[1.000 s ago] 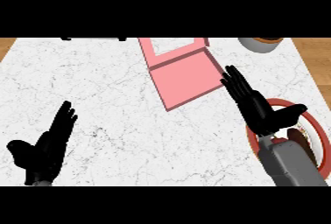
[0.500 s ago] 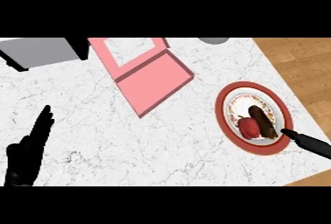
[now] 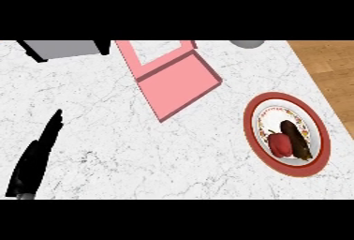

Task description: Pick the bell pepper from the plate and place it in the cardboard box

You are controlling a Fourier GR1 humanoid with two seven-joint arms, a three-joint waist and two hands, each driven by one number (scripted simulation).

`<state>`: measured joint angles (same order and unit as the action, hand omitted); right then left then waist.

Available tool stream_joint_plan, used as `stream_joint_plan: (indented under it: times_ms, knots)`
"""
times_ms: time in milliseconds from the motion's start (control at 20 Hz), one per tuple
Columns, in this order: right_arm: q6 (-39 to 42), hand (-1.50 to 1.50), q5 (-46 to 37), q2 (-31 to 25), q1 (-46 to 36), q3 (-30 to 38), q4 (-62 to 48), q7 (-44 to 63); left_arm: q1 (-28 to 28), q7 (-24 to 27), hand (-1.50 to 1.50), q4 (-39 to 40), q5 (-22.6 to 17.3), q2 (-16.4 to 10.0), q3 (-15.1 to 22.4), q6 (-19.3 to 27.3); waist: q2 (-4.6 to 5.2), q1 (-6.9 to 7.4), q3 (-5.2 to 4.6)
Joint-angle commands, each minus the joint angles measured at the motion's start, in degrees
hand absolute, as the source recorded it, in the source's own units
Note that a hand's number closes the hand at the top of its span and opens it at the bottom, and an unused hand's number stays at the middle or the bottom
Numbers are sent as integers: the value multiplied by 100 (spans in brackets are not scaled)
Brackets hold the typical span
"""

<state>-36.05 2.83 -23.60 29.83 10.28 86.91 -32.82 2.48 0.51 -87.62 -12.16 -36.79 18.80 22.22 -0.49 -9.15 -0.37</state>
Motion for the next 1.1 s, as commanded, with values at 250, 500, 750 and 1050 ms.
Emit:
stream_joint_plan:
  times_ms: [250,500,750,1050]
  knots:
    - [-706,-150,-1293,91,2472,-930,2422,1824,-628,79,0,278,227,188,249,-335,131,684,-21]
    - [-571,-150,-2172,-342,3346,-1105,3611,3425,-1143,-104,0,512,358,363,330,-420,174,847,-10]
    - [-267,-150,-3138,-459,3782,-1079,4708,5232,-1236,73,0,802,390,485,322,-567,180,1007,-4]
    - [838,-150,-4086,-602,3147,-1119,5228,7344,-1485,24,0,914,381,520,239,-799,152,1113,16]
